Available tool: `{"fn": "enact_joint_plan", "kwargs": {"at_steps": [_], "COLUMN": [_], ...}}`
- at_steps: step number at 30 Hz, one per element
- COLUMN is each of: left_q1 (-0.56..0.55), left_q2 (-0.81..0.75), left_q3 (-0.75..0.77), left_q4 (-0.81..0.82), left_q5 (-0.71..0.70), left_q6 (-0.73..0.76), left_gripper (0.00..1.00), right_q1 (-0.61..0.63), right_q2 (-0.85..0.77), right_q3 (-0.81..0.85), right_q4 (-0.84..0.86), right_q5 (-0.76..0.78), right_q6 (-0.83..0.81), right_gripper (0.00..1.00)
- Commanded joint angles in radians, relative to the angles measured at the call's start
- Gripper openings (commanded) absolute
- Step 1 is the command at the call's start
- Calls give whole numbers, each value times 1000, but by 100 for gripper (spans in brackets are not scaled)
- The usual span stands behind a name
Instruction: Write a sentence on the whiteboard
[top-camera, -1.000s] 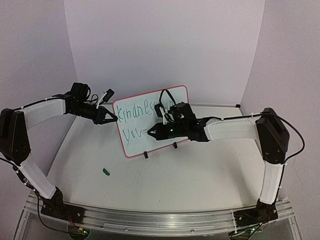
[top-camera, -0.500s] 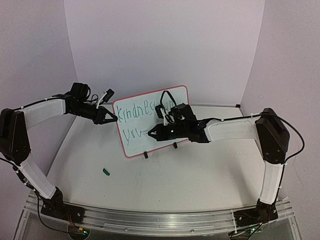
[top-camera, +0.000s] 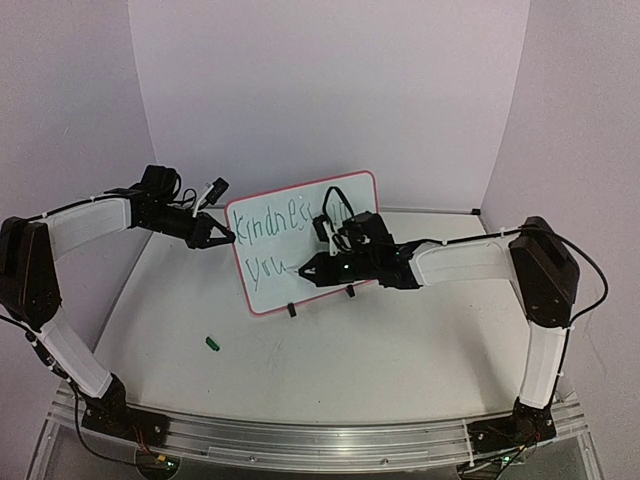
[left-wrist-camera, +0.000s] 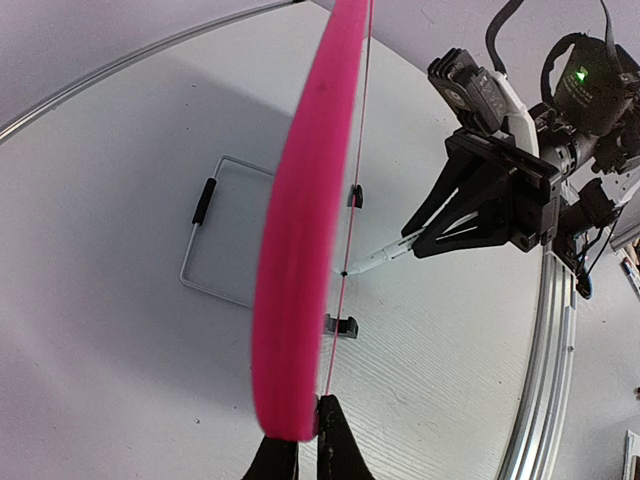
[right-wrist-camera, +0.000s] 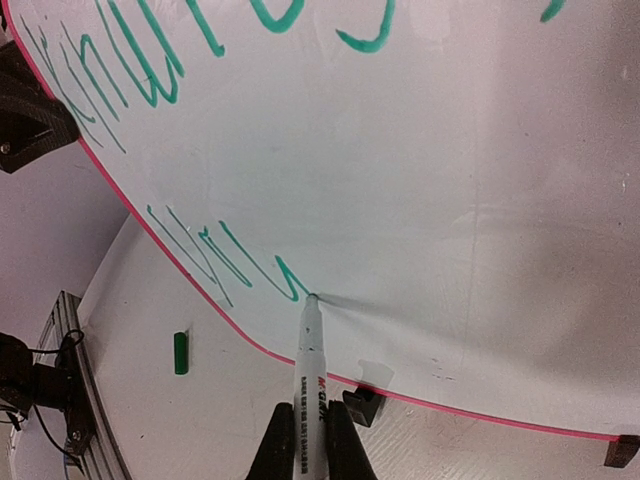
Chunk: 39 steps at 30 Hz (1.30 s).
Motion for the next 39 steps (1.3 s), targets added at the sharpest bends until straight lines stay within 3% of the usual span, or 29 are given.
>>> {"fn": "enact_joint_plan", "kwargs": {"at_steps": [1, 24, 39], "left_q1": [-19, -19, -21], "left_q2": [14, 18, 19], "left_q3": [18, 19, 19], "left_q4": [-40, -40, -39], "left_q5": [-65, -65, -62], "left_q6": [31, 31, 31], "left_gripper": [0, 0, 0], "right_q1": [-6, -8, -15], "right_q2": [-76, -26, -12], "right_q3": [-3, 78, -24], "right_q4": [29, 24, 13], "right_q5": [23, 21, 6], "right_q6": [-8, -4, 31], "right_gripper": [0, 0, 0]}}
